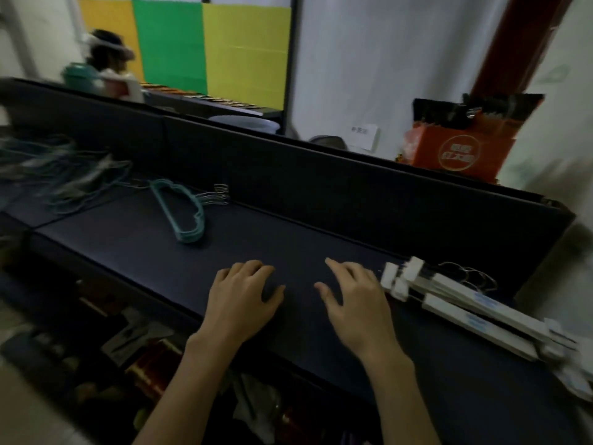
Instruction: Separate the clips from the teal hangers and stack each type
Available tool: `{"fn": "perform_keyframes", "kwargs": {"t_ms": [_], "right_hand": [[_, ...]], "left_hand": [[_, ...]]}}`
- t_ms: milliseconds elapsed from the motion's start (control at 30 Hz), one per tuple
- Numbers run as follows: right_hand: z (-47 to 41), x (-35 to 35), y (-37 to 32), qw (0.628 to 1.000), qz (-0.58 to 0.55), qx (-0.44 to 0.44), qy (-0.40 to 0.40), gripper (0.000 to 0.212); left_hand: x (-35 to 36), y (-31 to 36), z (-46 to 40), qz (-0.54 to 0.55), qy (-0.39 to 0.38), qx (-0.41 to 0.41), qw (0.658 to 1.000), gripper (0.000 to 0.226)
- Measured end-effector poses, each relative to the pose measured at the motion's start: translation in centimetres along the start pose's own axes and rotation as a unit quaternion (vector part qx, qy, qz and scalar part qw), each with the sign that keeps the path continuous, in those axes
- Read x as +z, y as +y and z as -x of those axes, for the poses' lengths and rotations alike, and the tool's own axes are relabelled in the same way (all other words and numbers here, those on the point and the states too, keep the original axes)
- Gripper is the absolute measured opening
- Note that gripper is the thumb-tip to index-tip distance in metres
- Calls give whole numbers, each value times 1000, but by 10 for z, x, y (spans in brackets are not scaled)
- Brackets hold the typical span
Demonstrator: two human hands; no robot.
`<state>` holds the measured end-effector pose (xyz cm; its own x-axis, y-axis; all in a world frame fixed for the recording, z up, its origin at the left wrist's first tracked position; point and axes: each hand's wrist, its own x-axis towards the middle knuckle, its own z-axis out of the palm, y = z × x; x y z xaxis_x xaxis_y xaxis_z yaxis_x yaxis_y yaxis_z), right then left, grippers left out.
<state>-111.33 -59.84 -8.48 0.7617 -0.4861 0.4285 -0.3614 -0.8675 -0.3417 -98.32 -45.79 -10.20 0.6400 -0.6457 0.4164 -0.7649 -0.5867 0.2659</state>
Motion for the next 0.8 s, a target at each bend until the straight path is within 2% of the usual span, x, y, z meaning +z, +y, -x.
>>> {"fn": "perform_keyframes", "kwargs": {"t_ms": [333, 533, 700, 800], "right_hand": [[-5, 90, -154, 992, -30, -110, -50, 52], [-7, 142, -256, 984, -68, -157, -55, 48], [2, 202, -331, 970, -76, -199, -121, 48], [-3, 228, -359, 963, -69, -203, -161, 50]], "left_hand": [[-60, -161, 76, -21, 49, -156, 986, 43], [-91, -267, 117, -26, 52, -201, 978, 46], [-109, -352, 163, -18, 66, -267, 961, 42], [-119, -394, 191, -23, 60, -307, 949, 48]]}}
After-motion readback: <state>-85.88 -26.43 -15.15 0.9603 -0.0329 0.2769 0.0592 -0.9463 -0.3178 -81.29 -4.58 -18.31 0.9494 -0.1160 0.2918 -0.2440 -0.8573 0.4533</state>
